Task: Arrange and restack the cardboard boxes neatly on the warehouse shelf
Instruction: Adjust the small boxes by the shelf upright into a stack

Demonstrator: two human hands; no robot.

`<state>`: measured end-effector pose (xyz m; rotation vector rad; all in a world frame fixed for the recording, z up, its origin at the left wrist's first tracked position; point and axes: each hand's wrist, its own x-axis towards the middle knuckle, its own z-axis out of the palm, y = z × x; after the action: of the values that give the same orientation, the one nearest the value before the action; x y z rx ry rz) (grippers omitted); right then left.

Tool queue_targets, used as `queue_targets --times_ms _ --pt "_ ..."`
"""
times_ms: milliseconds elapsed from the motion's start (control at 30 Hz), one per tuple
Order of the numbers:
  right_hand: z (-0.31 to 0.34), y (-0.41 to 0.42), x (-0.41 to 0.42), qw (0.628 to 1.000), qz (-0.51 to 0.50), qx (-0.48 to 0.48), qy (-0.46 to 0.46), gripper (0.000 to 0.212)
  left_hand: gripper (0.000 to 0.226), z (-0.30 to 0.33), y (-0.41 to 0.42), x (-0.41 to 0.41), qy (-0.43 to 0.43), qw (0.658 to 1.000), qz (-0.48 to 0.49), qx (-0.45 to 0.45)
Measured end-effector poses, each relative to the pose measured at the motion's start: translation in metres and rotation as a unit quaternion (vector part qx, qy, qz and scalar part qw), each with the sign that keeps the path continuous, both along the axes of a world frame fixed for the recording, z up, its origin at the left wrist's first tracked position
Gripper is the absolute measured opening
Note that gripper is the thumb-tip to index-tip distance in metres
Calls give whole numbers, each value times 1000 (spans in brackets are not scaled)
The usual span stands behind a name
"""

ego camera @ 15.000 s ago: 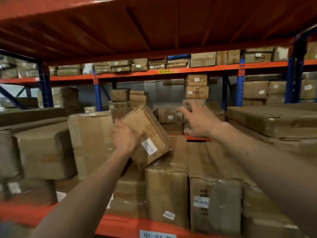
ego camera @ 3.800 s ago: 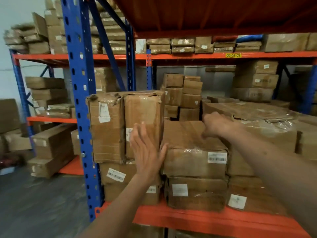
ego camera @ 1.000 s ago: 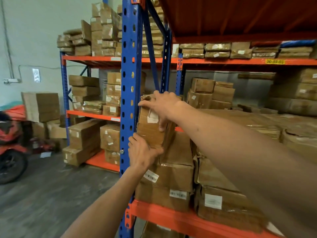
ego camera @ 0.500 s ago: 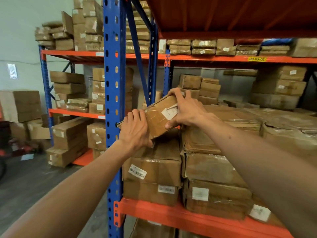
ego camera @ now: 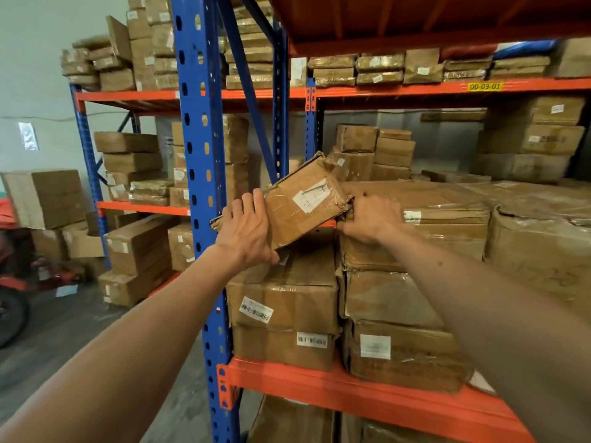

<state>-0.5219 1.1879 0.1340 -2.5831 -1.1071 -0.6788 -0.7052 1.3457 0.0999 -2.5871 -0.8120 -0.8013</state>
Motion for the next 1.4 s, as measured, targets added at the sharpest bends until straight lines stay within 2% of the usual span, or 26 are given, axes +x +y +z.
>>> queue_targets --times_ms 33,133,200,300,400,500,667,733,800,867,967,1033,1133,1200,1267,1400 --pt "3 -3 2 1000 8 -6 12 80 134 -1 2 -2 5 1000 -5 10" --pt "6 -13 7 998 40 -15 50 99 130 -5 7 -10 26 998 -17 48" --pt "6 -16 4 996 45 -56 60 106 129 -9 7 -11 35 997 -19 68" --pt "12 -18 -5 992 38 -101 67 102 131 -9 9 -11 49 994 -21 91" --pt "12 -14 -7 991 32 -113 66 91 129 -9 23 -16 49 992 -75 90" --pt "10 -7 -8 989 1 -131 61 80 126 -8 34 -17 83 987 -102 92" --pt "40 -3 -8 960 9 -243 138 79 129 -10 26 -15 96 987 -84 99" --pt "53 -9 -10 954 24 -241 179 94 132 -14 23 -13 98 987 -64 112" --pt "52 -11 -9 961 58 -184 196 127 132 -17 26 -12 92 985 -69 128" --pt "39 -5 -10 972 122 -100 172 139 130 -19 34 -11 76 983 -102 130" --pt "27 3 -8 970 170 -49 166 124 128 -16 43 -7 74 980 -132 130" --pt "22 6 -13 979 118 -112 124 114 129 -22 40 -8 120 976 -124 133" --pt "-4 11 -38 954 39 -290 -64 100 130 -47 41 -14 199 960 -101 168" --pt "-17 12 -47 947 41 -295 -119 96 121 -52 49 -18 180 964 -144 133" --pt "-17 10 -47 953 45 -279 -108 98 118 -42 59 -17 188 960 -171 113" --pt "-12 17 -46 946 53 -299 -114 97 121 -37 73 -7 194 961 -163 110"
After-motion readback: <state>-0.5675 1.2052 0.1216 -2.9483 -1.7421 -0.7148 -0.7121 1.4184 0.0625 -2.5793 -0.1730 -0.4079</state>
